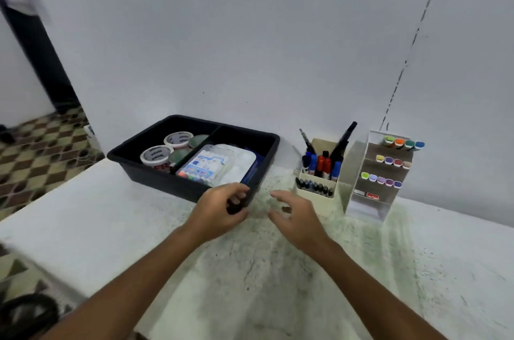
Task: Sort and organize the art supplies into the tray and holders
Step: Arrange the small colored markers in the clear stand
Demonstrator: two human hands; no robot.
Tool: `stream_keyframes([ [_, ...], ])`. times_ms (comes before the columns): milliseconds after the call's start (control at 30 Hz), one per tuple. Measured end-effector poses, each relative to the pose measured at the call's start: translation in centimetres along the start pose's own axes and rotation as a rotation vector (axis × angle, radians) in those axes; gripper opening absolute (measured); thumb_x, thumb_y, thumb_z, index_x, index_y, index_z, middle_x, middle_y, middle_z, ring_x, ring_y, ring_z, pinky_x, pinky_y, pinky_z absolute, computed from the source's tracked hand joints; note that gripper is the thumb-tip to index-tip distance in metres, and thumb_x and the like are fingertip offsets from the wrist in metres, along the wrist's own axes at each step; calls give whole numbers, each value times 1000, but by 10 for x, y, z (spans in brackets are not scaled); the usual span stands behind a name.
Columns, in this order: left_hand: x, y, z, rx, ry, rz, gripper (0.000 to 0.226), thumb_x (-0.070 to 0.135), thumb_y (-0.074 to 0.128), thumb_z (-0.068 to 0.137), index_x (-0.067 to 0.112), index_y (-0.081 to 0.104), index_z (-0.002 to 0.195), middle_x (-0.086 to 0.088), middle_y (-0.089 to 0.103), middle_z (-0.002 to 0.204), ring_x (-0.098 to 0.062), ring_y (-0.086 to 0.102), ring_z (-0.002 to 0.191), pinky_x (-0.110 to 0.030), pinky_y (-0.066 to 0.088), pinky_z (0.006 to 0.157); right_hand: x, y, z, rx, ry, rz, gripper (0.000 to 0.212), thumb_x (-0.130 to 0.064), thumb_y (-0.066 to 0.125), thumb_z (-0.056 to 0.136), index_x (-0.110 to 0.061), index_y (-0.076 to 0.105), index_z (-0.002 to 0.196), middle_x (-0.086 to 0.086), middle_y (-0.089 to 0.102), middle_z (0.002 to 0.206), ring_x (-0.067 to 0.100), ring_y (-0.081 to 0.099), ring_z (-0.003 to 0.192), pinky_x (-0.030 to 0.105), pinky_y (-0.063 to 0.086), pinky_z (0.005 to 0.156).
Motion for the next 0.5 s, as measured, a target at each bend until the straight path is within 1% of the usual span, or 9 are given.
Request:
stream_keyframes([
  [67,-30,-33,0,76,-37,12,50,47,67,71,16,67,109,9,68,92,-1,64,83,-26,54,76,-15,19,21,1,11,-24,42,-20,69,86,-9,62,126,5,61,128,16,56,117,26,46,97],
  [167,-82,-82,2,204,-61,73,57,55,65,69,14,68,107,7,67,98,-9,62,90,-28,51,81,-30,48,47,37,40,-117,48,-31,69,86,-11,59,128,3,57,132,18,50,125,26,37,101],
  [233,-125,-113,7,257,-98,169,64,64,63,65,16,68,107,6,66,102,-14,57,98,-33,48,86,-35,69,62,42,96,-227,60,-45,66,86,-13,52,135,0,49,141,17,37,135,27,30,107],
  [267,-146,-127,11,267,-134,218,70,69,61,61,18,67,109,4,66,107,-17,54,104,-39,47,91,-36,77,68,37,139,-294,68,-52,63,85,-15,48,139,0,42,147,17,29,140,30,26,112],
  [333,-192,-155,19,237,-259,330,87,80,59,52,22,63,117,0,62,121,-24,47,118,-52,39,99,-41,94,81,24,236,-421,84,-68,56,81,-18,37,146,1,28,156,21,12,147,38,17,118],
  [400,-235,-178,28,133,-395,411,109,89,56,41,26,54,130,-3,51,137,-29,36,130,-59,28,106,-42,106,87,19,322,-489,99,-79,51,74,-21,28,150,2,16,160,24,1,149,42,11,120],
  [467,-271,-193,37,19,-453,423,128,98,50,33,26,43,139,-5,40,147,-31,27,138,-61,23,109,-42,113,89,32,385,-515,111,-88,44,65,-22,24,152,3,8,162,23,-5,149,43,9,119],
  [500,-281,-197,40,-27,-457,413,132,99,49,32,26,39,142,-6,36,150,-31,24,140,-59,23,111,-41,113,87,39,407,-529,117,-93,39,61,-22,23,152,2,6,162,22,-6,149,43,10,119],
])
Point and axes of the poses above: each hand's wrist, its own z-axis towards the middle knuckle, its own y-axis out of the palm, x = y × z, the point moved 1 cm from there along z, towards the middle knuckle
